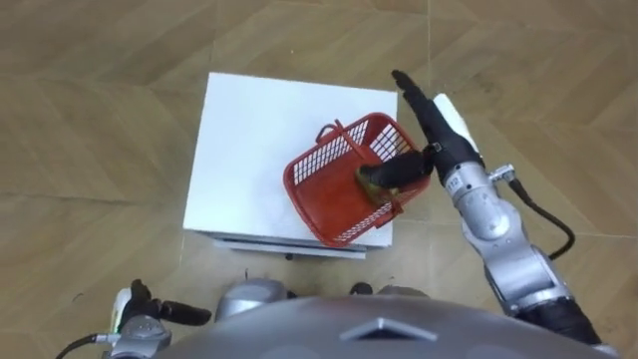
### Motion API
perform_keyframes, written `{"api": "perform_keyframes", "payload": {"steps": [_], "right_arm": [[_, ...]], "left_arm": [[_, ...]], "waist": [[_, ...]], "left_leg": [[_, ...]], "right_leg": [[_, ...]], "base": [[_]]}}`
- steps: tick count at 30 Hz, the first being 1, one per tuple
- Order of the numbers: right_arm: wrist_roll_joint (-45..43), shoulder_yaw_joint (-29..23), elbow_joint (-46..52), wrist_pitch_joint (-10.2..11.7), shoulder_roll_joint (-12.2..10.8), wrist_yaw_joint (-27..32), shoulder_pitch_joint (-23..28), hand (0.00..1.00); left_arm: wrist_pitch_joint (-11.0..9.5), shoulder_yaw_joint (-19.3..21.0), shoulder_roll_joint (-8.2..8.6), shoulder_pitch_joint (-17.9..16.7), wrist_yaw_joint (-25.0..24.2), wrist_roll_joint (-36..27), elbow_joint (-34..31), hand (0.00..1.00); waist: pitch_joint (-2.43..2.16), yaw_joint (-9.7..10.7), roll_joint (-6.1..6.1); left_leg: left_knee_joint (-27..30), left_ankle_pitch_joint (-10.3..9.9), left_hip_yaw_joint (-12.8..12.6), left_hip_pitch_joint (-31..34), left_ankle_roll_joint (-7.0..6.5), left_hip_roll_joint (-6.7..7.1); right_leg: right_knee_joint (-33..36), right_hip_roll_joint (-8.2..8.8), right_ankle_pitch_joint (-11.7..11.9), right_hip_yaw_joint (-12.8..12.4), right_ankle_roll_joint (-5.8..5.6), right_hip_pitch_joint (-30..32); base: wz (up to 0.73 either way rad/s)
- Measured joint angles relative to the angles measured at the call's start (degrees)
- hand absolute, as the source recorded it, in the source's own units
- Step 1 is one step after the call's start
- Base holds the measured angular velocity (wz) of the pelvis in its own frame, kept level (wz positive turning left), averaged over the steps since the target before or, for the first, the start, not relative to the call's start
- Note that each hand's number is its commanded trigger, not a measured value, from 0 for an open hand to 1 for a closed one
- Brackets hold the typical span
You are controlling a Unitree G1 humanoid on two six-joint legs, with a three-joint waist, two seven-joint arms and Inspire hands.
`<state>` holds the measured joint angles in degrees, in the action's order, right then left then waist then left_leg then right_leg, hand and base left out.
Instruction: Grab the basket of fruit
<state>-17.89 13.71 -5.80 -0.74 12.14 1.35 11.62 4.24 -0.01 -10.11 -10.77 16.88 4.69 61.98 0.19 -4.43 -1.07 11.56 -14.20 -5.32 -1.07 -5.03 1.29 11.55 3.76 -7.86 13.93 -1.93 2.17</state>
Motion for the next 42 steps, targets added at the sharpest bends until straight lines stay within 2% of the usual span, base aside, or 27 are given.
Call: {"api": "perform_keyframes", "payload": {"steps": [6, 11, 15, 21, 24, 26, 31, 36, 39, 42], "right_arm": [[-1.7, -4.1, -0.1, 0.0, 0.2, 0.7, 3.7, 0.0], [-2.7, -7.0, -1.0, 0.1, 0.2, 2.4, 5.5, 0.0], [-4.1, -8.7, -6.1, 0.1, 0.2, 5.0, 6.0, 0.0], [-5.1, -9.2, -12.9, 0.1, -0.3, 5.2, 7.6, 0.0], [-4.6, -11.4, -18.9, 1.4, -0.7, 5.2, 7.5, 0.0], [-2.8, -12.1, -23.0, 1.4, -0.6, 5.3, 7.5, 0.0], [-2.8, -14.8, -36.5, 1.9, -0.9, 6.5, 7.0, 0.0], [-2.4, -15.5, -47.0, 1.9, -1.0, 6.7, 6.2, 0.0], [-2.8, -15.5, -51.9, 0.6, -1.5, 5.8, 5.1, 0.0], [-2.9, -15.5, -54.3, -0.9, -1.8, 4.2, 4.8, 0.0]], "left_arm": [[-0.6, 2.5, 0.21, -0.5, 0.0, 1.3, -0.5, 0.0], [-0.5, 2.5, 0.18, -3.1, 0.0, 3.7, -2.6, 0.0], [-0.4, 2.5, 0.08, -4.4, -0.1, 4.9, -3.6, 0.0], [-0.7, 3.5, 0.28, -4.5, 0.0, 5.0, -6.3, 0.0], [-0.8, 4.4, 0.32, -4.9, 0.2, 5.0, -6.3, 0.0], [-0.8, 4.3, 0.28, -5.6, 0.4, 5.2, -6.3, 0.0], [-0.4, 4.4, 0.37, -7.1, 0.2, 12.6, -6.2, 0.0], [-0.4, 4.9, 0.4, -6.5, -0.9, 15.0, -6.2, 0.0], [0.2, 5.0, 0.41, -6.5, -1.9, 15.0, -6.1, 0.0], [1.2, 5.4, 0.8, -6.3, -2.5, 15.0, -5.5, 0.0]], "waist": [[-0.01, 0.1, 0.34], [-0.2, 1.5, 0.05], [-0.35, 2.7, -0.24], [-0.37, 2.9, -0.39], [-0.38, 3.2, -0.35], [-0.33, 2.9, -0.31], [-0.34, 4.0, -0.12], [-0.33, 4.1, -0.18], [-0.24, 4.1, -0.26], [-0.14, 4.2, -0.37]], "left_leg": [[-0.9, 0.0, -0.8, -2.0, 0.02, -0.36], [-1.1, 0.0, -0.7, -2.2, 0.03, -0.37], [-1.2, 0.0, -0.7, -2.6, 0.03, -0.38], [-1.4, 0.0, -1.0, -2.8, 0.04, -0.4], [-2.2, 0.0, -0.8, -3.8, 0.05, -0.45], [-2.8, 0.0, -0.8, -4.3, 0.07, -0.51], [-2.4, 0.0, 0.0, -4.3, 0.07, -0.49], [-2.2, 0.0, -0.2, -5.1, 0.07, -0.42], [-2.4, 0.0, -0.4, -6.4, 0.07, -0.41], [-2.9, -0.3, -0.2, -6.6, 0.38, -0.48]], "right_leg": [[0.0, -0.55, 0.0, -1.1, 0.0, -1.1], [0.0, -0.93, 0.0, -1.1, 0.04, -1.3], [0.0, -0.96, 0.0, -1.2, 0.04, -1.5], [-0.1, -0.92, 0.0, -1.4, 0.04, -1.6], [-0.9, -1.07, 0.0, -1.3, 0.04, -2.8], [-1.0, -1.34, 0.0, -1.3, 0.04, -3.2], [-1.0, -1.34, 0.0, -1.0, -0.01, -3.6], [-1.0, -1.23, -0.4, -1.2, -0.16, -4.3], [-0.9, -0.89, -0.8, -1.2, -0.17, -5.4], [-0.7, -1.25, -1.1, -1.0, -0.12, -5.6]], "base": [[-0.09], [0.0], [0.0], [-0.01], [0.02], [0.02], [0.1], [0.0], [-0.04], [0.01]]}}
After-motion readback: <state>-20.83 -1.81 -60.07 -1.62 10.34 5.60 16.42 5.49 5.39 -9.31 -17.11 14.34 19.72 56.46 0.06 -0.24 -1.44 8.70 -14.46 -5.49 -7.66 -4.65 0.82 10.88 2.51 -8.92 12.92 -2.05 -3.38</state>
